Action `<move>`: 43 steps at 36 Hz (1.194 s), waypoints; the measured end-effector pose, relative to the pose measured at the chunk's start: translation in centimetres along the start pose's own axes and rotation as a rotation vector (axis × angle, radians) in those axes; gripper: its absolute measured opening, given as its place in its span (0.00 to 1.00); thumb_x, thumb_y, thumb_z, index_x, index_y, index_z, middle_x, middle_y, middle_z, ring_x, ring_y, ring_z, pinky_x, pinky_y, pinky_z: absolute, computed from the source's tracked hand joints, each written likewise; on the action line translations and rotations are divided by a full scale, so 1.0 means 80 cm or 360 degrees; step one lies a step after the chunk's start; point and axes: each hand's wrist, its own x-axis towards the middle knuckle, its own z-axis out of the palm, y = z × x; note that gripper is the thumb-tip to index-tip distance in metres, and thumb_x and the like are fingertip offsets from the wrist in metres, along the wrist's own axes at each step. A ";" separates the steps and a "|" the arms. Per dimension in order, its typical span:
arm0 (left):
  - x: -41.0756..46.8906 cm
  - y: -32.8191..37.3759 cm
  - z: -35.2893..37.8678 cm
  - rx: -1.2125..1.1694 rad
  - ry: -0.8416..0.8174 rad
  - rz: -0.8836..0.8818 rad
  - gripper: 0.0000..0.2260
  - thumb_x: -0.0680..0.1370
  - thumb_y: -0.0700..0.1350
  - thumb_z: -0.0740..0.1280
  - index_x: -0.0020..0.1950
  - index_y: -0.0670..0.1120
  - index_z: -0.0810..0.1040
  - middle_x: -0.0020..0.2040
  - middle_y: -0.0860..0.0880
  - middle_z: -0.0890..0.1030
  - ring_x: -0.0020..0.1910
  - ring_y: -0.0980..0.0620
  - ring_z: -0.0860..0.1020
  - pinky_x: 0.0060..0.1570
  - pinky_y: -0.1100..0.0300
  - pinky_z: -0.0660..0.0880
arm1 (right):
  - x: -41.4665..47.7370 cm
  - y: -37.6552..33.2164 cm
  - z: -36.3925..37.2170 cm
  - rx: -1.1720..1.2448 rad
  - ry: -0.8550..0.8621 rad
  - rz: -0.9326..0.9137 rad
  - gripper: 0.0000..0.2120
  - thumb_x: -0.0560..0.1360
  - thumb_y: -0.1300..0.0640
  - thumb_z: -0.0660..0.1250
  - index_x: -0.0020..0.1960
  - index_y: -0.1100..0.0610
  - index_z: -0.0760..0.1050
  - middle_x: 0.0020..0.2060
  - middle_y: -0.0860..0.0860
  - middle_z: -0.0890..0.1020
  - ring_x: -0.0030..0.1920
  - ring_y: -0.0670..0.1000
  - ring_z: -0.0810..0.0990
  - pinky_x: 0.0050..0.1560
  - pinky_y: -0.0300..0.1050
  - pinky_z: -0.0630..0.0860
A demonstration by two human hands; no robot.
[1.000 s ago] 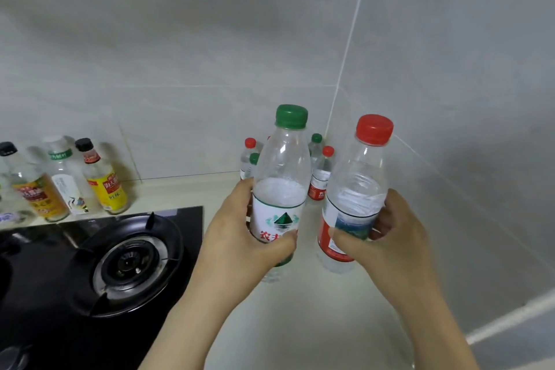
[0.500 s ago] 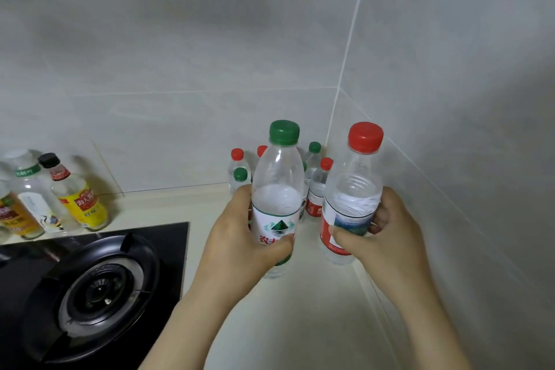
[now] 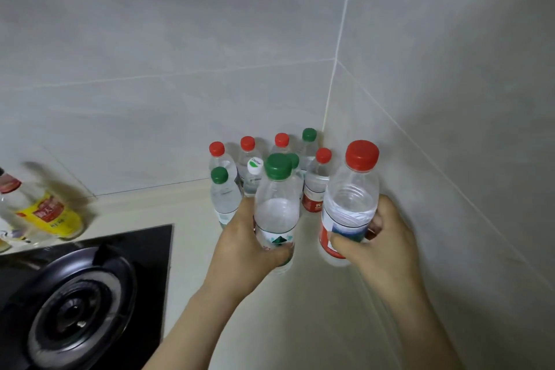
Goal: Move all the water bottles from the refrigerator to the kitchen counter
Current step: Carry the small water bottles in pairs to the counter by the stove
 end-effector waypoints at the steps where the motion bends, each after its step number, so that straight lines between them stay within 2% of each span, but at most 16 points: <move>1: 0.004 -0.004 0.003 0.0014 -0.0004 -0.0002 0.28 0.63 0.46 0.78 0.54 0.60 0.67 0.46 0.67 0.76 0.47 0.73 0.74 0.39 0.79 0.70 | 0.002 0.004 0.001 -0.0003 0.0007 0.0005 0.23 0.58 0.54 0.77 0.50 0.47 0.73 0.42 0.37 0.82 0.42 0.42 0.81 0.43 0.46 0.80; 4: 0.016 -0.016 0.014 0.0042 -0.0024 -0.0030 0.28 0.63 0.46 0.78 0.54 0.59 0.66 0.46 0.65 0.77 0.46 0.70 0.75 0.37 0.79 0.68 | 0.005 0.016 0.006 -0.0010 0.0009 0.0005 0.23 0.59 0.56 0.78 0.50 0.49 0.74 0.42 0.41 0.82 0.42 0.45 0.82 0.44 0.49 0.81; 8: 0.029 -0.031 0.031 0.0064 -0.0044 -0.0060 0.29 0.62 0.47 0.79 0.56 0.59 0.66 0.51 0.61 0.78 0.48 0.59 0.77 0.40 0.75 0.70 | 0.009 0.033 0.015 -0.0038 0.0030 -0.0009 0.21 0.60 0.57 0.79 0.48 0.50 0.75 0.40 0.44 0.82 0.40 0.46 0.81 0.41 0.50 0.80; 14: 0.046 -0.052 0.059 0.0090 -0.0062 -0.0122 0.31 0.62 0.47 0.79 0.61 0.53 0.68 0.53 0.57 0.77 0.51 0.54 0.77 0.47 0.62 0.73 | 0.016 0.055 0.026 -0.0102 0.0020 -0.0009 0.23 0.58 0.53 0.80 0.49 0.49 0.74 0.42 0.44 0.82 0.42 0.48 0.81 0.41 0.48 0.81; 18: 0.054 -0.063 0.075 0.0131 -0.0074 -0.0145 0.30 0.63 0.47 0.78 0.60 0.50 0.69 0.53 0.54 0.79 0.50 0.51 0.78 0.46 0.60 0.74 | 0.019 0.069 0.031 -0.0120 -0.0009 0.0055 0.24 0.58 0.52 0.80 0.49 0.48 0.72 0.41 0.45 0.82 0.41 0.47 0.81 0.40 0.50 0.81; 21: 0.060 -0.068 0.084 0.0154 -0.0060 -0.0133 0.28 0.64 0.45 0.78 0.59 0.47 0.69 0.52 0.51 0.80 0.49 0.48 0.78 0.47 0.54 0.77 | 0.021 0.078 0.033 -0.0145 -0.0032 0.0095 0.25 0.58 0.52 0.80 0.50 0.49 0.73 0.41 0.44 0.82 0.42 0.46 0.81 0.41 0.47 0.80; 24: 0.066 -0.075 0.091 0.0186 -0.0059 -0.0148 0.26 0.64 0.45 0.77 0.58 0.46 0.70 0.50 0.49 0.80 0.48 0.45 0.78 0.46 0.51 0.77 | 0.023 0.086 0.036 -0.0172 -0.0045 0.0105 0.26 0.58 0.52 0.80 0.51 0.49 0.73 0.43 0.43 0.81 0.44 0.46 0.80 0.41 0.38 0.77; 26: 0.069 -0.077 0.096 0.0191 -0.0073 -0.0163 0.26 0.64 0.45 0.77 0.58 0.45 0.70 0.51 0.48 0.80 0.48 0.45 0.78 0.46 0.51 0.77 | 0.024 0.092 0.037 -0.0184 -0.0020 0.0103 0.26 0.58 0.52 0.80 0.51 0.49 0.72 0.43 0.44 0.80 0.44 0.47 0.80 0.41 0.37 0.76; 31: 0.079 -0.085 0.110 0.0156 -0.0084 -0.0170 0.26 0.64 0.45 0.78 0.58 0.45 0.70 0.50 0.50 0.80 0.48 0.48 0.77 0.44 0.58 0.74 | 0.026 0.106 0.040 -0.0211 0.0019 0.0143 0.24 0.58 0.49 0.79 0.48 0.52 0.72 0.41 0.46 0.81 0.41 0.48 0.80 0.41 0.47 0.79; 34: 0.084 -0.093 0.120 0.0131 -0.0051 -0.0157 0.25 0.64 0.46 0.78 0.56 0.45 0.71 0.50 0.49 0.80 0.48 0.47 0.78 0.44 0.56 0.75 | 0.027 0.110 0.042 -0.0187 0.0034 0.0174 0.24 0.58 0.52 0.81 0.48 0.51 0.72 0.40 0.44 0.81 0.41 0.44 0.80 0.40 0.42 0.77; 37: 0.088 -0.101 0.130 0.0114 0.0007 -0.0119 0.27 0.63 0.47 0.79 0.57 0.45 0.71 0.52 0.48 0.79 0.50 0.47 0.77 0.48 0.51 0.77 | 0.028 0.115 0.043 -0.0189 0.0027 0.0190 0.24 0.58 0.53 0.81 0.48 0.51 0.72 0.39 0.44 0.81 0.41 0.44 0.80 0.39 0.41 0.77; 43: 0.096 -0.105 0.140 0.0045 0.0116 -0.0096 0.30 0.62 0.45 0.80 0.60 0.43 0.71 0.54 0.46 0.75 0.53 0.47 0.73 0.50 0.46 0.77 | 0.030 0.122 0.047 -0.0182 -0.0006 0.0183 0.26 0.59 0.54 0.80 0.52 0.50 0.72 0.43 0.42 0.81 0.44 0.42 0.80 0.40 0.34 0.74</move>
